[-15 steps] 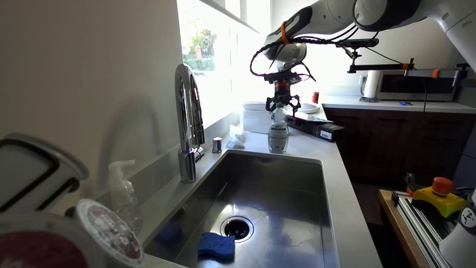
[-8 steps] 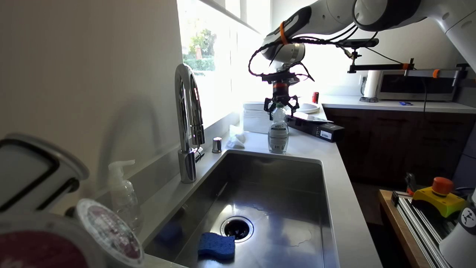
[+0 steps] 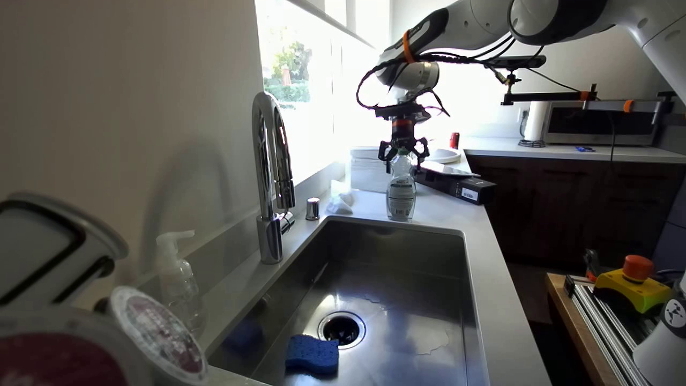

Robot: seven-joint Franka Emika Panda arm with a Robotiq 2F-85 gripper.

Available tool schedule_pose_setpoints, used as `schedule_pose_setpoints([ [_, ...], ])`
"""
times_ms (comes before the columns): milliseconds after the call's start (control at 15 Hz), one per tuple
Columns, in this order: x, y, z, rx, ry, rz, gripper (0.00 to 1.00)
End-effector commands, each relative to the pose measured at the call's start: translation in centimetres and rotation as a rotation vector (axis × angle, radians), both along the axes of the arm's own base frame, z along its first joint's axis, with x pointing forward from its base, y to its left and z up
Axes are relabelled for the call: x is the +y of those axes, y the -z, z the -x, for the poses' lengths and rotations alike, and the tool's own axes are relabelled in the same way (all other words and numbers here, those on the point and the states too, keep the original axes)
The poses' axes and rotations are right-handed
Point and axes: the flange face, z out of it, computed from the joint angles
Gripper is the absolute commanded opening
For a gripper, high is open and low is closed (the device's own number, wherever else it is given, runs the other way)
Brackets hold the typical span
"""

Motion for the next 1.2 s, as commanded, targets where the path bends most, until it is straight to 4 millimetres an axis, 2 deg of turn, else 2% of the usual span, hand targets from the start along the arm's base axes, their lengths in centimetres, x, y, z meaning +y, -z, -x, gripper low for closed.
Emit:
schedule_pose_setpoints([
  [0,0.3,0.3,-0.1,0.000,0.035,-0.018,1.00],
  [800,-1.0,1.5,1.1,-0.069,0.059,-0.021,1.00],
  [1133,-1.0,2.3,1.2,-0.097,0.075,-0.031,1.00],
])
